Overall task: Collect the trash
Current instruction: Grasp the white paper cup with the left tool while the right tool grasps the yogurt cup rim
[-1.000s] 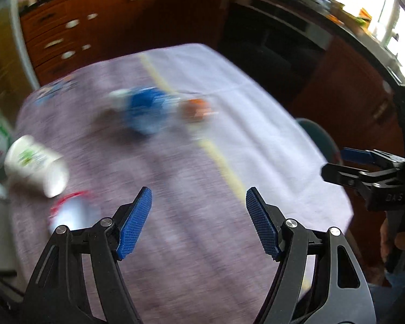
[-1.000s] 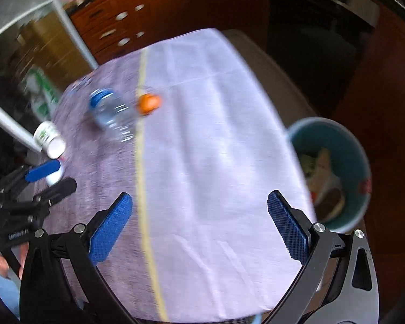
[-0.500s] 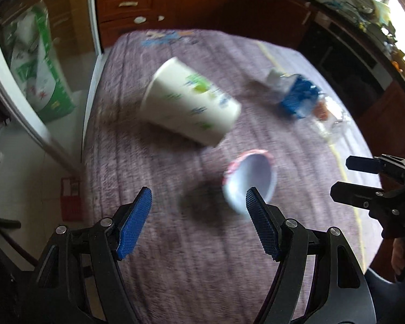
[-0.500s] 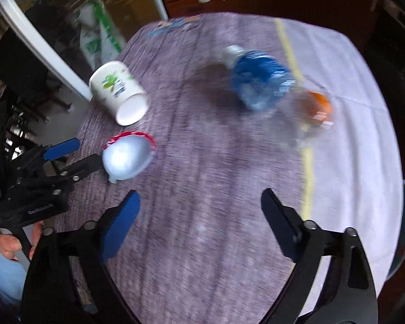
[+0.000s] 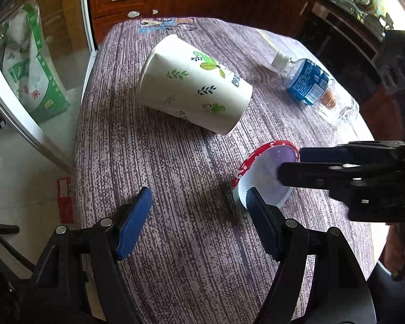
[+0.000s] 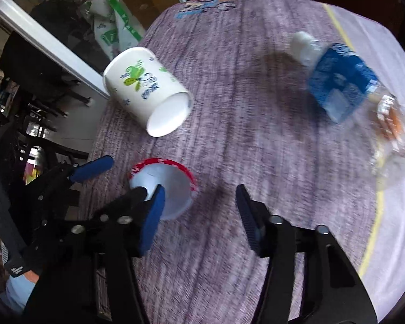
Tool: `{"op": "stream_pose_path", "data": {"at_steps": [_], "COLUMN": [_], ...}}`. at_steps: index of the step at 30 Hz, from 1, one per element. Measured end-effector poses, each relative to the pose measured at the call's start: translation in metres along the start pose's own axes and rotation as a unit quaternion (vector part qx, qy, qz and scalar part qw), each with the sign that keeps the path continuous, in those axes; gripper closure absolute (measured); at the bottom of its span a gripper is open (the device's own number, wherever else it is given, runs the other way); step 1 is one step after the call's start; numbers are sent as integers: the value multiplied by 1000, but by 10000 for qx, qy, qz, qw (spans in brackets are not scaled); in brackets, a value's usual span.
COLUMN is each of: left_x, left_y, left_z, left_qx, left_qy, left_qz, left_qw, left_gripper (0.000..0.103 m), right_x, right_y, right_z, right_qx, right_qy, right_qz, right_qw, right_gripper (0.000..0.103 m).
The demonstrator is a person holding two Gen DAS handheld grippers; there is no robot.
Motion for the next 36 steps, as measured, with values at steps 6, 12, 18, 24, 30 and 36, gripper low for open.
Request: {"op": "stream_pose_path", "data": {"at_steps": [6, 12, 18, 24, 30, 36], "left_x": [-16, -32, -8, -1, -7, -12], "left_y": [-12, -24, -9, 16, 44, 66], "left_z": [-13, -63, -89, -69, -36, -18], "left_qx": [150, 851, 1293, 1447, 1641, 1414], "left_qy": [260, 518, 246, 6, -38, 0], "left_qz": [-75, -157, 395, 943, 1064, 874], "left_qw": [9995, 9949, 9905, 9850, 9807, 9861], "left_gripper": [30, 30, 30, 30, 72, 100], "right_x": [8, 2, -6, -18, -29, -41], "right_y": [-5, 9, 21, 36, 46, 53], "right_z": [-6, -7, -3, 3, 9, 15], "right_qx": [-145, -93, -22, 96, 198, 288], "right_qy": [173, 211, 207, 253, 359, 501], "right_qz": [53, 223, 258, 300, 240, 183], "right_qw": [9997, 9995, 9994, 9992, 9989, 9982], "right_gripper": [94, 94, 94, 94, 96, 98]}}
Point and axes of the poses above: each gripper's, at about its wrist camera, not at the fingertips, and x roughly the way its jaws point, y to its right, z to its underside, the point moved 3 cm from there along x, roughly the way its jaws point, and after that the axes turned 1 degree about x, right-handed, at the moved point
